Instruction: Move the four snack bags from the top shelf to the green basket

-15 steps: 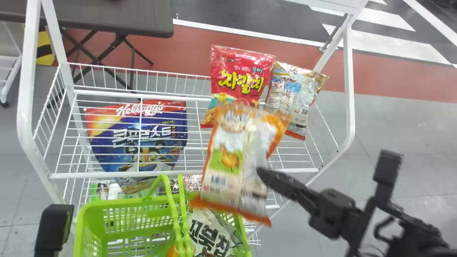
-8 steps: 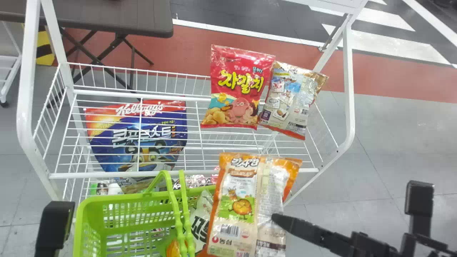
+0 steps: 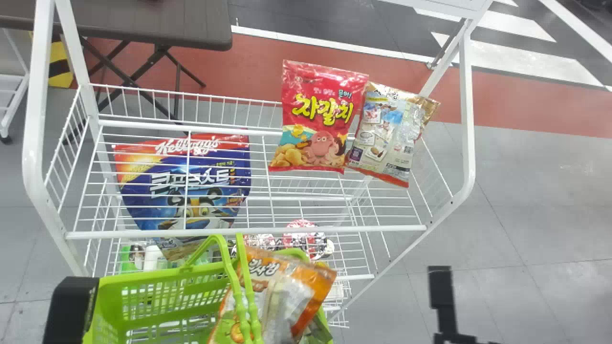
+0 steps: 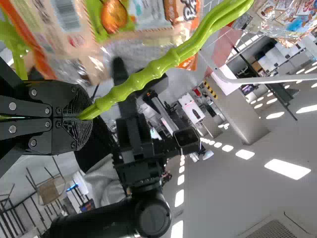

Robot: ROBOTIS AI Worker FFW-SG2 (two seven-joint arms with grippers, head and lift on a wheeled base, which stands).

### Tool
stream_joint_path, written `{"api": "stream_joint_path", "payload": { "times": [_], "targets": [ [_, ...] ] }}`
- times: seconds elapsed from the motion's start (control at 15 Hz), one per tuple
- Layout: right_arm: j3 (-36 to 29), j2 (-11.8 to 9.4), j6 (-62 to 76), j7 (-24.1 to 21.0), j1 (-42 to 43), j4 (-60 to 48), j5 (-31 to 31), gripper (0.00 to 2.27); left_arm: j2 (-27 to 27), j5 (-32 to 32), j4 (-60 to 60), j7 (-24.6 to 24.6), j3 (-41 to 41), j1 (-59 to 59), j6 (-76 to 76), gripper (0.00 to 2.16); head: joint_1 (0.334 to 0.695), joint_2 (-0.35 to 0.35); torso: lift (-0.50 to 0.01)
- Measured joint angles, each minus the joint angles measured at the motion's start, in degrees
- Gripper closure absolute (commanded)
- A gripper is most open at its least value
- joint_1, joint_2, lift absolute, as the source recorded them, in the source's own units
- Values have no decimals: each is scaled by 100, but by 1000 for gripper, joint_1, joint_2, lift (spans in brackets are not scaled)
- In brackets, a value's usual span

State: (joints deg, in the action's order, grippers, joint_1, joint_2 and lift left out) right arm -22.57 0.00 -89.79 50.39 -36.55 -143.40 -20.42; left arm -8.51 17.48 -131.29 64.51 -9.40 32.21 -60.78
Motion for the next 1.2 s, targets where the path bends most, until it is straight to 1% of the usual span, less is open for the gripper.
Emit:
{"api": "stream_joint_path", "payload": {
  "times": [0.13, 0.27, 0.4, 0.53, 0.6, 0.67, 0.73, 0.8, 1.07, 1.2],
  "targets": [
    [441, 0, 0, -66, 112, 160, 257, 2071, 0, -19, -20, -1, -52, 19, 0, 2081, 695, -350, 0],
    [711, 0, 0, -49, 210, 268, 321, 2071, 14, -93, -25, -31, -117, 23, 0, 2078, 695, -350, 0],
    [865, -27, 0, 139, 160, 327, 135, 2071, 22, -127, -23, -30, -125, 23, 0, 2081, 695, -350, 0],
    [848, -104, 0, 228, 122, 344, -153, 2061, 19, -130, -21, -22, -107, 22, 0, 2078, 695, -350, 0],
    [826, -141, 0, 209, 145, 381, -218, 1922, 18, -131, -22, -22, -108, 22, 0, 2081, 695, -350, 0],
    [806, -158, 0, 150, 222, 495, -211, 1379, 17, -133, -23, -31, -123, 20, 0, 2078, 695, -350, 0],
    [786, -164, 0, 64, 304, 643, -180, 306, 20, -133, -25, -27, -136, 13, 0, 2078, 695, -350, 0],
    [771, -174, 0, -21, 378, 807, -130, -2, 24, -133, -26, -27, -141, -1, 0, 2078, 695, -350, 0],
    [771, -338, 0, -81, 710, 1161, 71, 53, 40, -131, -18, -58, -141, -59, 0, 2078, 695, -350, 0],
    [712, -401, 0, -74, 781, 1059, 82, 53, 46, -132, -6, -87, -141, -104, -7, 2078, 695, -350, 0]
  ]
}}
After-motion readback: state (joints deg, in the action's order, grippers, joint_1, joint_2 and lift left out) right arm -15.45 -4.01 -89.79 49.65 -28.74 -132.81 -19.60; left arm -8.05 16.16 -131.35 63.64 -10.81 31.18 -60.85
